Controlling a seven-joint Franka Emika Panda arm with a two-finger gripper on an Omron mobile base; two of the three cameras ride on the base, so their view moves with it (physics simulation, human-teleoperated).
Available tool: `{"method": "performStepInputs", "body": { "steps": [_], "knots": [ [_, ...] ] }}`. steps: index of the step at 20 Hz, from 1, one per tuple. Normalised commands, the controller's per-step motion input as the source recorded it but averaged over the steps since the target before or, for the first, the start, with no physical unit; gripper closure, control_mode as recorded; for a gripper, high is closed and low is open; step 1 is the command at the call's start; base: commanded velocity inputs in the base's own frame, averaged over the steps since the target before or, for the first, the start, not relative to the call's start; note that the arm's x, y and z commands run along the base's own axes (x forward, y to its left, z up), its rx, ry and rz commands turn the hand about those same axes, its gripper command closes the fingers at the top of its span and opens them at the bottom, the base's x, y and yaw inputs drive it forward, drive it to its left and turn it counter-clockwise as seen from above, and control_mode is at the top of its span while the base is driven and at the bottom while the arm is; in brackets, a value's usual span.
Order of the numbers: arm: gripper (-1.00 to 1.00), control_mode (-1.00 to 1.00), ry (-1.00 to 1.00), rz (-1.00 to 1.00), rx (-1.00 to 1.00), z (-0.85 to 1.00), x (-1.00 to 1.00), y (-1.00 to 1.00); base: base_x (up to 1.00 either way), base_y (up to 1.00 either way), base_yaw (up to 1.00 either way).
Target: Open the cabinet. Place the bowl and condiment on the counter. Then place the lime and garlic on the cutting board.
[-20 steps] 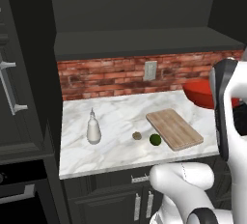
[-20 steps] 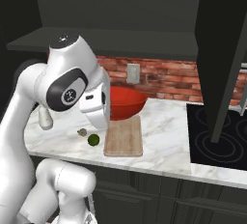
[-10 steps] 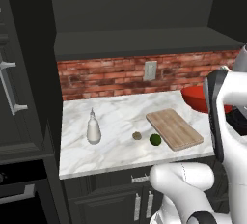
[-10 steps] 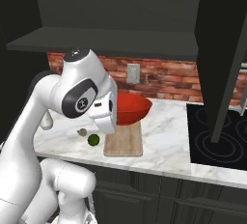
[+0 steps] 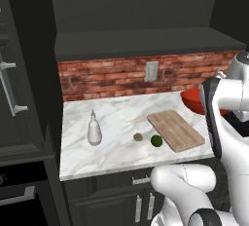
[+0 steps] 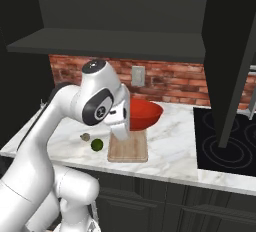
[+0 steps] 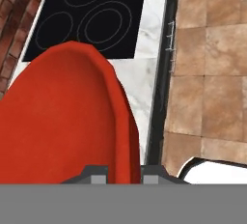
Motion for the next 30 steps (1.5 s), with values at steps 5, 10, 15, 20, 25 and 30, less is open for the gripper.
{"method": "performStepInputs", "body": {
  "steps": [5,10,15,20,25,30],
  "knots": [
    [1.00,-1.00,0.00,0.00,0.00,-0.27,0.33,-0.31,0.00,0.00,0.00],
    [1.00,-1.00,0.00,0.00,0.00,-0.25,0.34,-0.42,0.00,0.00,0.00],
    [1.00,-1.00,0.00,0.00,0.00,-0.18,0.38,-0.40,0.00,0.00,0.00],
    [1.00,-1.00,0.00,0.00,0.00,-0.14,0.30,-0.26,0.00,0.00,0.00],
    [1.00,-1.00,0.00,0.00,0.00,-0.16,0.22,-0.17,0.00,0.00,0.00],
    [1.00,-1.00,0.00,0.03,0.00,-0.16,0.20,-0.19,0.00,0.00,0.00]
  ]
}}
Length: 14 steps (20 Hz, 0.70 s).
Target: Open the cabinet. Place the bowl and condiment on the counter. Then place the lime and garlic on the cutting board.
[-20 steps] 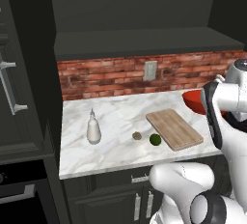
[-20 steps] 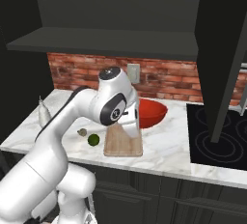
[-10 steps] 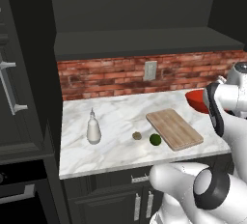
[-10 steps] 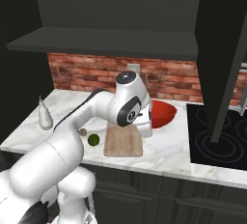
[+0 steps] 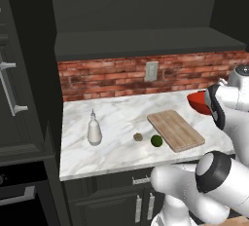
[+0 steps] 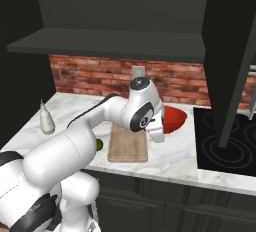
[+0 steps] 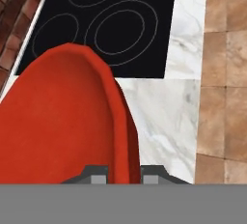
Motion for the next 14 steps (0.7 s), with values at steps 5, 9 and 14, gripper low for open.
{"method": "performStepInputs", "body": {
  "steps": [5,9,14],
  "knots": [
    [1.00,-1.00,-0.02,0.03,0.00,-0.13,0.15,-0.17,0.00,0.00,0.00],
    [1.00,-1.00,-0.04,0.02,0.00,-0.10,0.11,-0.10,0.00,0.00,0.00],
    [1.00,-1.00,-0.02,0.01,0.00,-0.10,0.13,-0.05,0.00,0.00,0.00]
  ]
}}
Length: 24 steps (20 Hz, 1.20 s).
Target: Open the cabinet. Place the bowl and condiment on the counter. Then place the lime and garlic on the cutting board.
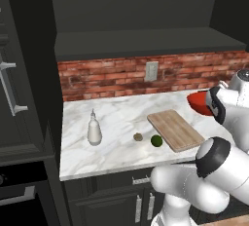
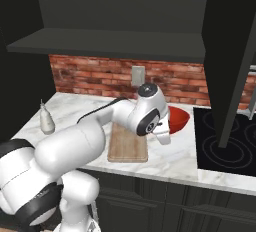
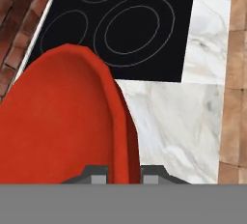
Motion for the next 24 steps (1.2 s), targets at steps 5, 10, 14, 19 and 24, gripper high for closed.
{"method": "performStepInputs", "body": {
  "steps": [5,10,14,19,24],
  "knots": [
    [1.00,-1.00,0.00,0.01,0.00,-0.18,0.16,-0.03,0.00,0.00,0.00],
    [1.00,-1.00,0.00,0.01,0.00,-0.25,0.20,-0.07,0.00,0.00,0.00],
    [1.00,-1.00,0.00,0.00,0.00,-0.20,0.20,-0.14,0.00,0.00,0.00],
    [1.00,-1.00,0.00,0.00,0.00,-0.14,0.19,-0.20,0.00,0.00,0.00],
    [1.00,-1.00,0.00,0.00,0.00,-0.12,0.12,-0.18,0.00,0.00,0.00]
  ]
}}
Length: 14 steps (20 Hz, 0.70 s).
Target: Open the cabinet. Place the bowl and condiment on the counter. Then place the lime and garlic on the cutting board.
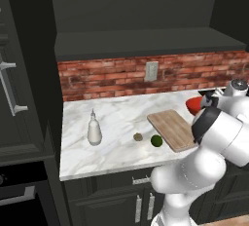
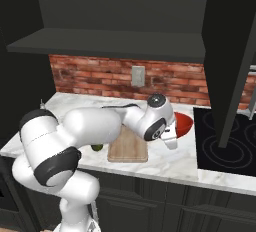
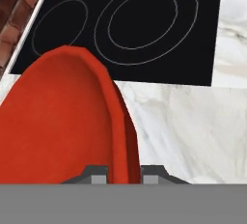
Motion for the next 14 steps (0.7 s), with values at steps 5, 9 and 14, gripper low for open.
{"method": "performStepInputs", "body": {
  "steps": [5,9,14],
  "knots": [
    [1.00,-1.00,0.00,0.00,0.00,-0.19,0.04,-0.11,0.00,0.00,0.00],
    [1.00,-1.00,0.00,0.00,0.00,-0.22,0.02,-0.04,0.00,0.00,0.00],
    [1.00,-1.00,0.00,0.00,0.00,-0.21,0.07,-0.05,0.00,0.00,0.00]
  ]
}}
